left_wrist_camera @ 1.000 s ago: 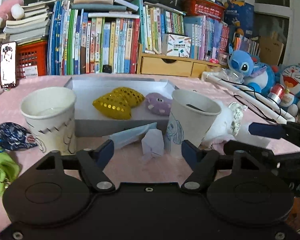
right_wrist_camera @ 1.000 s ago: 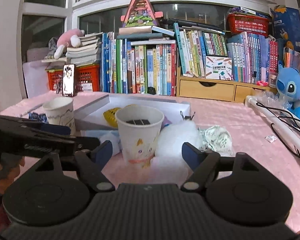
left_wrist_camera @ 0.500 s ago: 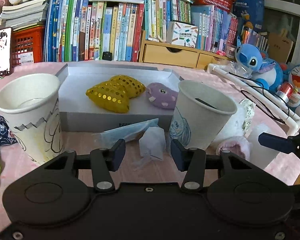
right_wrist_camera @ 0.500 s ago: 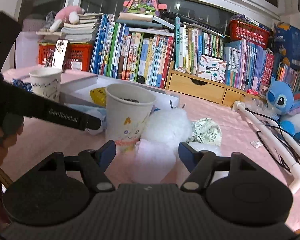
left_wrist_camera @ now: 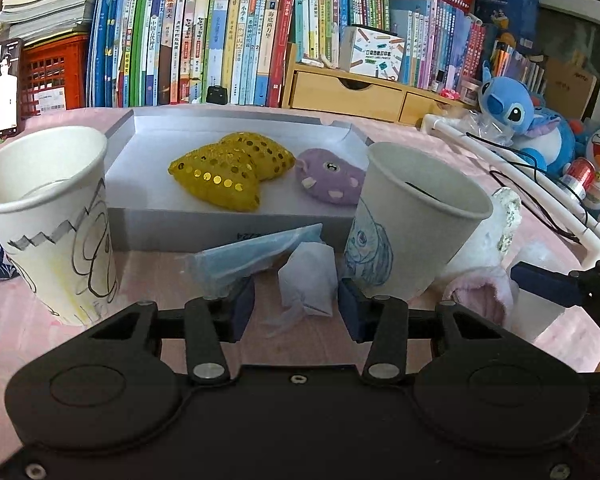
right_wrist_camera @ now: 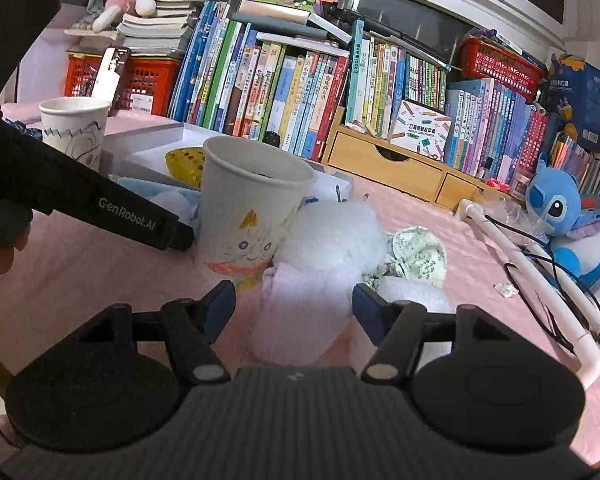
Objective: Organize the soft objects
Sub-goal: 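Move the left tool to the white tissue while the right tool approaches the pink sock, then grasp the white tissue with the left tool while the right tool grasps the pink sock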
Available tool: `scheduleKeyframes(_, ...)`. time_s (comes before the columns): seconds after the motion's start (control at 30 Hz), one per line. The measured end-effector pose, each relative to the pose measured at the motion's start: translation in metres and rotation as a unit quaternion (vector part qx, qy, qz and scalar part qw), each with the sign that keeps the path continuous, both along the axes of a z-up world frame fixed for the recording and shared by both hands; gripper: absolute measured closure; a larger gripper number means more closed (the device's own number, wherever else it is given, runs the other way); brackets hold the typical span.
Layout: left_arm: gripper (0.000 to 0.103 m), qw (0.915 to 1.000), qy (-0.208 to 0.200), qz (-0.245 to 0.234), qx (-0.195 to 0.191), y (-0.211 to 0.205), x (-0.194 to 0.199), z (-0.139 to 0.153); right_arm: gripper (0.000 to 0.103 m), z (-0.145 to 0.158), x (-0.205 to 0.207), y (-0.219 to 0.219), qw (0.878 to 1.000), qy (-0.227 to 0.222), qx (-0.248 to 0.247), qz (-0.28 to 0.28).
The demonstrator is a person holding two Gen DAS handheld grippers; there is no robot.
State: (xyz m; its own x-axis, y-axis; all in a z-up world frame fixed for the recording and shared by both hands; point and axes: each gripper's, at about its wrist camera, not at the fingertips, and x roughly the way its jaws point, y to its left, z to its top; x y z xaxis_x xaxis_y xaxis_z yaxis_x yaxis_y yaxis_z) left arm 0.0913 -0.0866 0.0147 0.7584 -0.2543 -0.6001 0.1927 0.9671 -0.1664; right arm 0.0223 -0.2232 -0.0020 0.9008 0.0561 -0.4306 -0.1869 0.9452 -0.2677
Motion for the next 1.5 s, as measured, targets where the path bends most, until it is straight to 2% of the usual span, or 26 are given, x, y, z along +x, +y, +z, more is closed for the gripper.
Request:
scheduleKeyframes(0.13,0.065,1.0,0.0,0.0,0.001,0.0,0.001,-0.001,0.031,-0.002,0.002,0.002,1.0,0.0,-0.003,-0.004)
scheduleKeyframes(0.2,0.074,1.0,0.001,-0.003,0.002,-0.001,0.002,0.0,0.035,-0.002,0.003,0.001,1.0,0.001,-0.003,-0.006)
scheduleKeyframes(0.37,0.076,0.9999,0.0,-0.008,0.011,-0.003,0.0,0.002,0.051,-0.004,0.005,0.001,1.0,0.003,-0.005,-0.015)
scheduleKeyframes(0.7,0.076,0.9996,-0.016,-0.019,0.014,0.004,-0.02,0.013,0.053,0.005,-0.004,0.0,1.0,-0.007,0.01,-0.009)
scheduleKeyframes(1.23,0.076,0.9976,-0.058,-0.038,0.004,0.009,-0.042,0.055,0.053,0.035,-0.014,-0.005,0.998,-0.046,0.037,-0.006)
scheduleKeyframes(1.5,0.076,0.996,-0.082,-0.034,0.014,0.012,-0.043,0.078,0.053,0.053,-0.013,-0.015,0.996,-0.06,0.06,-0.01)
